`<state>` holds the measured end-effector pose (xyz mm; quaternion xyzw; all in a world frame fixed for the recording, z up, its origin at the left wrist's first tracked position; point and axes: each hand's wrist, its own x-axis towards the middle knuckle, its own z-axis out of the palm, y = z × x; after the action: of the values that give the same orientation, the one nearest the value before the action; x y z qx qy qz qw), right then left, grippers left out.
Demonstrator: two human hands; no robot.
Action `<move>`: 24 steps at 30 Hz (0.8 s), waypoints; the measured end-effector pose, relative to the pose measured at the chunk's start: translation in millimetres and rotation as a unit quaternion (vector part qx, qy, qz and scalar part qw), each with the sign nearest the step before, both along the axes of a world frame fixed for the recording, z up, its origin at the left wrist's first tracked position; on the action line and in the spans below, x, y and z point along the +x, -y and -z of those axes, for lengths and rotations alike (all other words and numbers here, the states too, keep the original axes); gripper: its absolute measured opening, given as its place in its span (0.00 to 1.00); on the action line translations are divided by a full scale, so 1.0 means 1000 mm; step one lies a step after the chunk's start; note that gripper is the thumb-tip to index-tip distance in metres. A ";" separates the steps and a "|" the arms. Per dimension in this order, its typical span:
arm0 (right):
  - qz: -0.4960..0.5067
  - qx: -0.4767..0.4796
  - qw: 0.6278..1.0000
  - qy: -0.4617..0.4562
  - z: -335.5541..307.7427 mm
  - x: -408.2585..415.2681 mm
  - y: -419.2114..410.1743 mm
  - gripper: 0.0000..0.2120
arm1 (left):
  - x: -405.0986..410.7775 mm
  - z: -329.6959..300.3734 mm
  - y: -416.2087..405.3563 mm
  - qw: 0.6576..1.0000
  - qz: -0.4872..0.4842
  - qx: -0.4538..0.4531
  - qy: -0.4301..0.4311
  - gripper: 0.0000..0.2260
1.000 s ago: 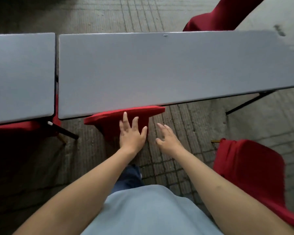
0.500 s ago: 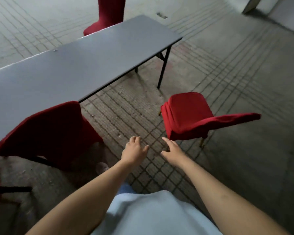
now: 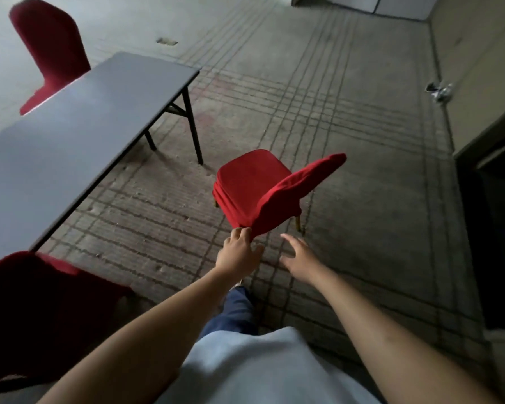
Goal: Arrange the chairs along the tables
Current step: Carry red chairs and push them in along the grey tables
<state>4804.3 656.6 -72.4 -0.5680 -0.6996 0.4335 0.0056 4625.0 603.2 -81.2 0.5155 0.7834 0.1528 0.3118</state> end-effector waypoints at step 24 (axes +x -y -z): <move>0.067 0.016 0.993 0.093 0.033 0.009 -0.295 0.33 | 0.021 0.056 -0.302 0.993 0.106 -0.048 0.034 0.31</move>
<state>4813.2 951.9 -105.8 -0.6514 -0.6641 0.3664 -0.0209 4646.1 904.9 -137.3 0.5744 0.7198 0.0985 0.3773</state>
